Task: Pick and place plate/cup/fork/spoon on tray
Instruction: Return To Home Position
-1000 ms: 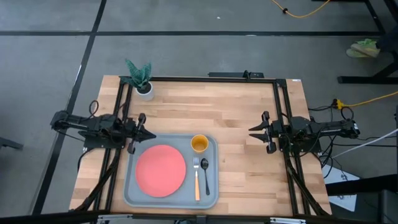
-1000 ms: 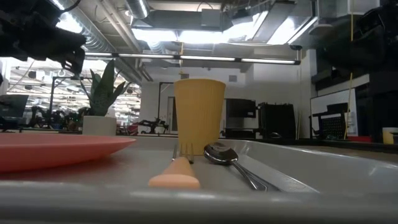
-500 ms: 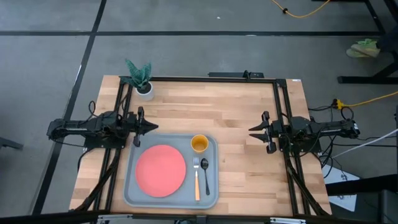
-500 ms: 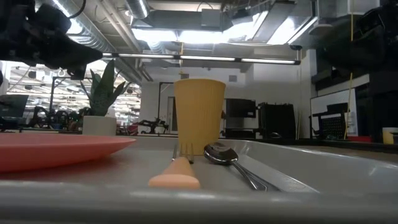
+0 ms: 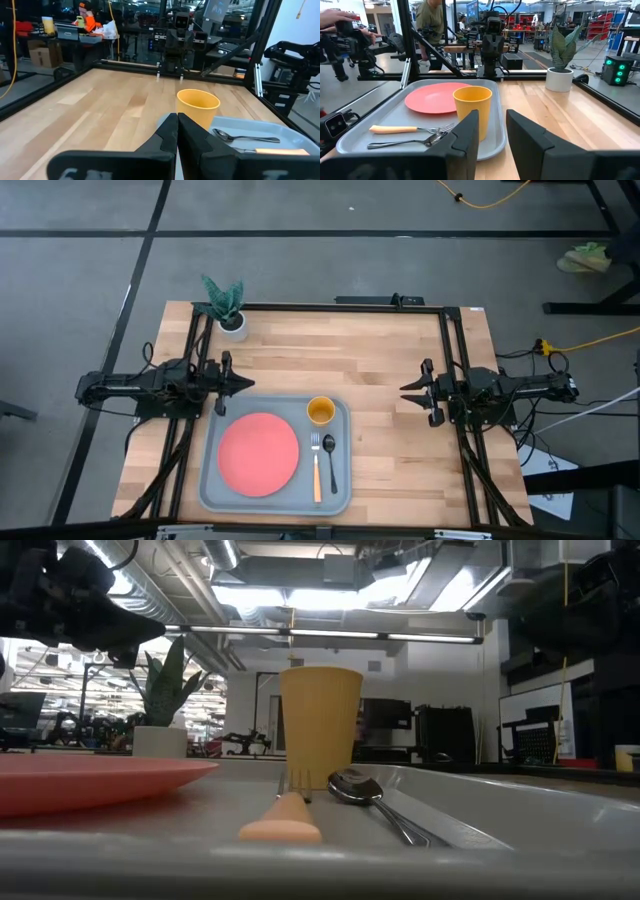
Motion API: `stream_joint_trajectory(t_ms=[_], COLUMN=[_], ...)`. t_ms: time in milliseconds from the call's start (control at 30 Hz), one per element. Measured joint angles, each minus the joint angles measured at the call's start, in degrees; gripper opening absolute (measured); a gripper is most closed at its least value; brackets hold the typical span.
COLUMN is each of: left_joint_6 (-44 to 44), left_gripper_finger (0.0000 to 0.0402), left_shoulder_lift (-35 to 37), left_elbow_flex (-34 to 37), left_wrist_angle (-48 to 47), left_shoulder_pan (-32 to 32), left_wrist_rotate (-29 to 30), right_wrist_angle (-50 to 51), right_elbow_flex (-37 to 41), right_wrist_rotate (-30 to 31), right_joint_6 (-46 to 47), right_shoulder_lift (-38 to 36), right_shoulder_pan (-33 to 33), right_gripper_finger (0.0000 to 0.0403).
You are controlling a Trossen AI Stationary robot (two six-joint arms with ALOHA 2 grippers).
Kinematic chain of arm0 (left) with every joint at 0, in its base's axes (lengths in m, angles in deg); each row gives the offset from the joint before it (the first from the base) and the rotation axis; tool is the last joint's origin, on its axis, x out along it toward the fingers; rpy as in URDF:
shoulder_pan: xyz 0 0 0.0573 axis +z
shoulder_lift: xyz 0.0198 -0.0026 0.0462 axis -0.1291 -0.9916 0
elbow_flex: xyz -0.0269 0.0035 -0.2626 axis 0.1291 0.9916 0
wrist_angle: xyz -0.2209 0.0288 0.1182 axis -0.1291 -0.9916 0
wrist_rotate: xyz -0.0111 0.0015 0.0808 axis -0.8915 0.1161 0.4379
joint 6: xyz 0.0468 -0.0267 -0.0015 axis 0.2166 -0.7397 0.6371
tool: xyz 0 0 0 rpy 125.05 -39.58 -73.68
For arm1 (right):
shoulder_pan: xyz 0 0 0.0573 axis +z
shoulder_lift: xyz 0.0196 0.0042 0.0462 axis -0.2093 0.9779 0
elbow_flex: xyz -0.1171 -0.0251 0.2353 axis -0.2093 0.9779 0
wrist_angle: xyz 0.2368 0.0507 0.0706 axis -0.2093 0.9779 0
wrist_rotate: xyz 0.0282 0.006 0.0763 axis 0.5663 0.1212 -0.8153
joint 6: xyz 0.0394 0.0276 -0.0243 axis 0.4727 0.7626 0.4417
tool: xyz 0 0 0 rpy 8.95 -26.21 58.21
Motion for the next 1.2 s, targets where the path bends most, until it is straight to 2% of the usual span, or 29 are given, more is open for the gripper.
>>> stream_joint_trajectory(t_ms=[1200], left_joint_6=[0.01], left_gripper_finger=[0.0000], left_shoulder_lift=[0.00], left_elbow_flex=[0.00], left_wrist_angle=[0.23], left_shoulder_pan=[0.00], left_wrist_rotate=[0.17], right_wrist_angle=[-0.02], right_elbow_flex=[0.00], right_wrist_rotate=[-0.02], right_joint_6=[0.13], right_shoulder_lift=[0.00], right_shoulder_pan=[0.00], right_gripper_finger=[0.0104])
